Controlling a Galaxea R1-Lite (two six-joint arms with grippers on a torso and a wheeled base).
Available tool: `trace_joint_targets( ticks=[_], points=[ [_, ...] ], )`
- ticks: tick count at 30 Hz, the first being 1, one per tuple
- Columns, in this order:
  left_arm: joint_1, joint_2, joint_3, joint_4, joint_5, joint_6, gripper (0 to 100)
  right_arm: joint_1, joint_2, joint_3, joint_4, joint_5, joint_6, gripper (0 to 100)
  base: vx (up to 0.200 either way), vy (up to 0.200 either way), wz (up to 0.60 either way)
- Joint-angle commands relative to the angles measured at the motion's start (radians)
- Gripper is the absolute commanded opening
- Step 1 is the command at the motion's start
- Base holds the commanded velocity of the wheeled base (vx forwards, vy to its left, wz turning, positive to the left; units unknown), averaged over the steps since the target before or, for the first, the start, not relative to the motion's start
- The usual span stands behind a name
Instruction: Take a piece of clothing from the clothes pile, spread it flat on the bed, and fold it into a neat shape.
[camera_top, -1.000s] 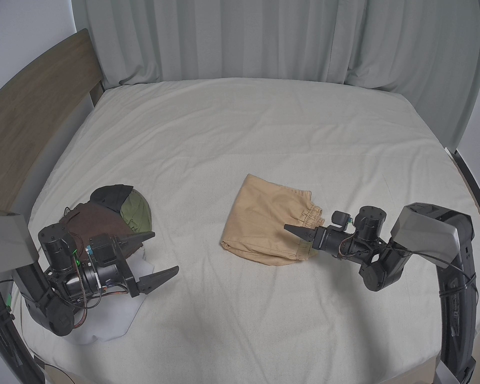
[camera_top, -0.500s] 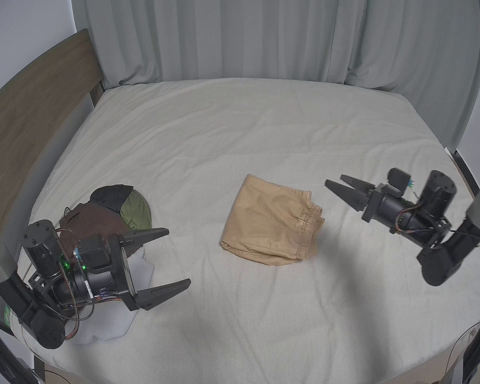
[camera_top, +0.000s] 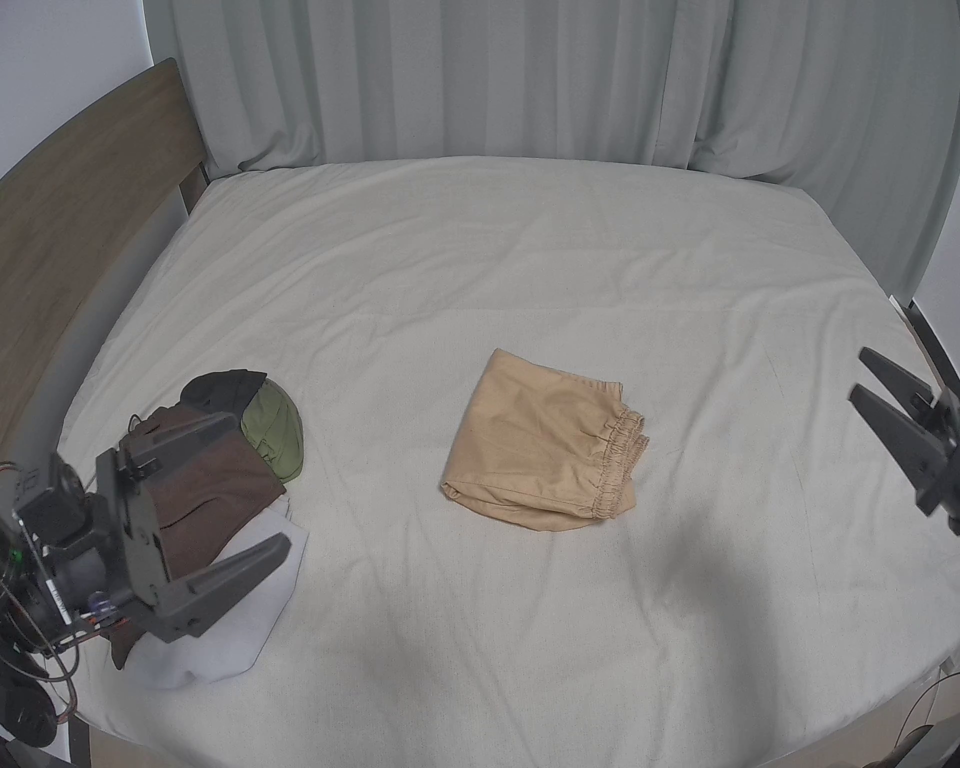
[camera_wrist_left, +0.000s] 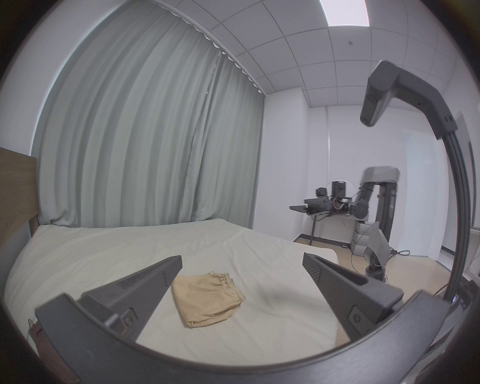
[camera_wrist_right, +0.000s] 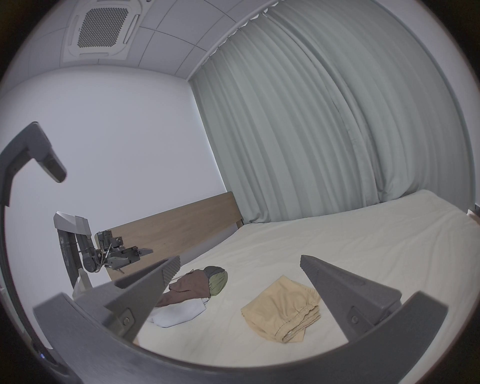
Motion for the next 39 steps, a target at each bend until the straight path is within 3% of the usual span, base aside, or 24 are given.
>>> trace_joint_targets(
  ticks=[1,2,3,4,6,7,8,9,11,13,17,19,23,27,30,32,39],
  points=[
    [0.043,-0.821,0.127,0.581,0.215,-0.172,100,-0.108,-1.188,0.229,0.849,0.002,-0.104,100,0.000,0.000,0.00],
    [0.048,-0.887,0.129,0.676,0.210,-0.163,100,-0.120,-1.199,0.258,0.864,0.005,-0.111,100,0.000,0.000,0.00],
    [0.048,-0.895,0.129,0.687,0.210,-0.161,100,-0.120,-1.200,0.263,0.864,0.005,-0.114,100,0.000,0.000,0.00],
    [0.076,-1.002,0.123,0.839,0.211,-0.134,100,-0.123,-1.207,0.264,0.992,-0.024,-0.186,100,0.000,0.000,0.00],
    [0.122,-1.084,0.120,0.955,0.216,-0.117,100,-0.120,-1.208,0.264,1.134,-0.127,-0.318,100,0.000,0.000,0.00],
    [0.122,-1.084,0.120,0.955,0.216,-0.117,100,-0.120,-1.208,0.264,1.134,-0.127,-0.318,100,0.000,0.000,0.00],
    [0.183,-1.179,0.120,1.064,0.218,-0.115,100,-0.121,-1.208,0.260,1.190,-0.290,-0.342,100,0.000,0.000,0.00],
    [0.217,-1.222,0.120,1.118,0.216,-0.115,100,-0.123,-1.207,0.263,1.174,-0.366,-0.345,100,0.000,0.000,0.00],
    [0.269,-1.292,0.112,1.202,0.208,-0.114,100,-0.120,-1.208,0.264,1.165,-0.468,-0.356,100,0.000,0.000,0.00],
    [0.287,-1.338,0.100,1.259,0.218,-0.114,100,-0.120,-1.208,0.264,1.185,-0.515,-0.339,100,0.000,0.000,0.00],
    [0.283,-1.357,0.129,1.317,0.294,-0.059,100,-0.120,-1.208,0.264,1.231,-0.555,-0.258,100,0.000,0.000,0.00],
    [0.283,-1.357,0.129,1.390,0.365,0.000,100,-0.120,-1.208,0.264,1.228,-0.567,-0.258,100,0.000,0.000,0.00],
    [0.283,-1.357,0.129,1.374,0.455,0.059,100,-0.123,-1.207,0.264,1.228,-0.563,-0.270,100,0.000,0.000,0.00],
    [0.283,-1.357,0.129,1.376,0.471,0.079,100,-0.123,-1.207,0.264,1.225,-0.551,-0.301,100,0.000,0.000,0.00],
    [0.283,-1.357,0.129,1.385,0.569,0.059,100,-0.121,-1.207,0.264,1.226,-0.551,-0.275,100,0.000,0.000,0.00],
    [0.283,-1.357,0.126,1.469,0.699,0.023,100,-0.120,-1.207,0.264,1.228,-0.552,-0.267,100,0.000,0.000,0.00],
    [0.283,-1.357,0.129,1.446,0.704,0.009,100,-0.120,-1.207,0.264,1.228,-0.552,-0.269,100,0.000,0.000,0.00]
  ],
)
